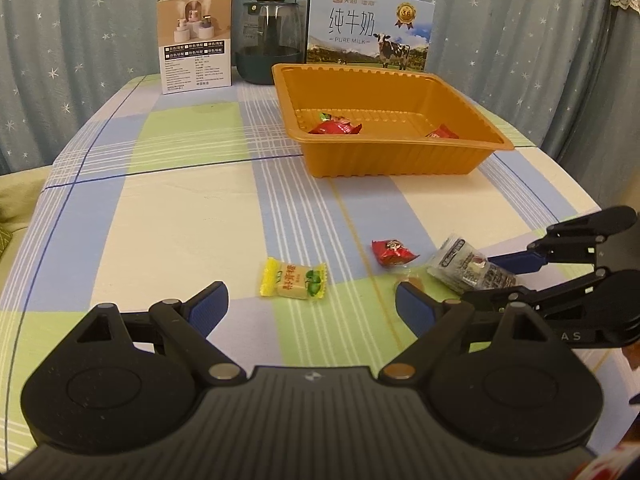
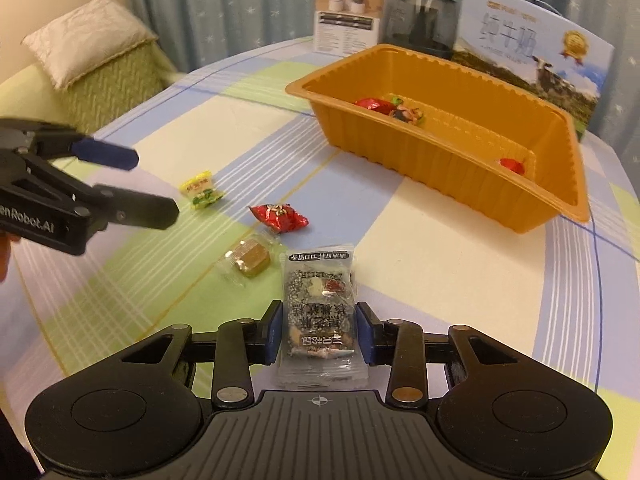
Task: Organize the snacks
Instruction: 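Grasp the clear biscuit packet with the right tool while the left grasps the yellow candy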
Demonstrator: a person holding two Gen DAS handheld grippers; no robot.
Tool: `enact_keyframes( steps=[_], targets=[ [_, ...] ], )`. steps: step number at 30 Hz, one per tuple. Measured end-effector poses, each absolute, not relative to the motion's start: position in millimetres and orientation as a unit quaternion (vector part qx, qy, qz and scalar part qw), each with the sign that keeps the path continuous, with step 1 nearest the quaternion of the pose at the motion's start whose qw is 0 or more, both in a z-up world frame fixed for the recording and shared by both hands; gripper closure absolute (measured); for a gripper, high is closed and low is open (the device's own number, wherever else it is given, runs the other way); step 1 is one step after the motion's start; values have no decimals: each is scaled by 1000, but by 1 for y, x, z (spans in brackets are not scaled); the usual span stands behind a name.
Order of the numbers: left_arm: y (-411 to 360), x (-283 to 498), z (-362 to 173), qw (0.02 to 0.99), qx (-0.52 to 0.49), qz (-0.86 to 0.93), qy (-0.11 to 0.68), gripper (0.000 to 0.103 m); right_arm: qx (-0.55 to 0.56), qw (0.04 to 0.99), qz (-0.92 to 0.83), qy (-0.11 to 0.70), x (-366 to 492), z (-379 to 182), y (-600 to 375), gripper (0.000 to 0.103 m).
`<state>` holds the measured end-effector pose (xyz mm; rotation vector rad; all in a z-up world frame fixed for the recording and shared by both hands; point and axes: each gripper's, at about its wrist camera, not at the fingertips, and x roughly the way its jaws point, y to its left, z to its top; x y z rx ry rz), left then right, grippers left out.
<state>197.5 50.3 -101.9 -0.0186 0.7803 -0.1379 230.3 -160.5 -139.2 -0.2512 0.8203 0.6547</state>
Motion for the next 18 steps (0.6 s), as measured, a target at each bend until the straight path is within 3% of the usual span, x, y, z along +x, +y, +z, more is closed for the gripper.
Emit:
enact_keyframes(
  steps=[10,18],
  targets=[
    [45,210,-114,923,19,-57,380,23,-56,885,245,393,240,-126,-180,65],
    [46,224,-124,924,34,-49,378,36,-52,888,238,391,242,-124,-183,65]
  ],
)
